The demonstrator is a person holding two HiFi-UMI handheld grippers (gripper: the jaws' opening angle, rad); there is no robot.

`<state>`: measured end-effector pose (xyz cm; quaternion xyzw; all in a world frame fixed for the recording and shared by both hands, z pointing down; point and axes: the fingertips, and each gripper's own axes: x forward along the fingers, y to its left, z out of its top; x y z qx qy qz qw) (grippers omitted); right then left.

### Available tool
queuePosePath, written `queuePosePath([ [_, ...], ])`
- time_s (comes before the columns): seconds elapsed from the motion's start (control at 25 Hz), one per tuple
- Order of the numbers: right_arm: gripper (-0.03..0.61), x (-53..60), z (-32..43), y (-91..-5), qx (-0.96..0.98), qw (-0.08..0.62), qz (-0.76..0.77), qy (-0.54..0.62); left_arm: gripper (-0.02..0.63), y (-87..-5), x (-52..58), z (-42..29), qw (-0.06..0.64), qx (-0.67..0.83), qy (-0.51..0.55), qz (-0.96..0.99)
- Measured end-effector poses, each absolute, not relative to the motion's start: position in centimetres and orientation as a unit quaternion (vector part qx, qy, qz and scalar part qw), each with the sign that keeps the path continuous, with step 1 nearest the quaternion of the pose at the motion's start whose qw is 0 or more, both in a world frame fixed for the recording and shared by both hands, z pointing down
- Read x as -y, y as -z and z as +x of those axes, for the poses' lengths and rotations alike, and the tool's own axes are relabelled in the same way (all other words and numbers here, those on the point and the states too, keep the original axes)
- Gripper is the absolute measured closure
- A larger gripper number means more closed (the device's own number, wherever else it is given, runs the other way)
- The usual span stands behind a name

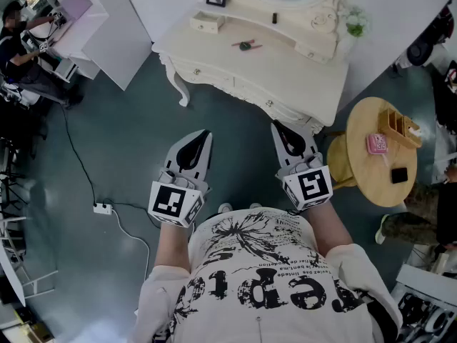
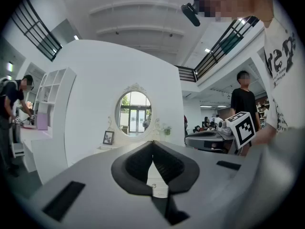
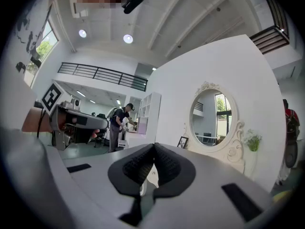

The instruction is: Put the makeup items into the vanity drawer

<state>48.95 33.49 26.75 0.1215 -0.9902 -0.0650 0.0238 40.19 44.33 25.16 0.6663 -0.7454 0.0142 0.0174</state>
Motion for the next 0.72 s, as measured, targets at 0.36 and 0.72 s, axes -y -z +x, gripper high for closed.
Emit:
queuePosePath([
  [0.36,0.566,-34.1,47.3,-27.2,0.989,0.029,0.130,0.065,0.601,-25.4,-44.7,38.4,0.018,0.738,-0.007,0.674],
  [0.72,0.343,-36.0,44.1,-26.9,0.987,0.000,0.149,0.064,0.601,-26.2,-46.4,35.2,0.019,0.724,0.001,0.689],
])
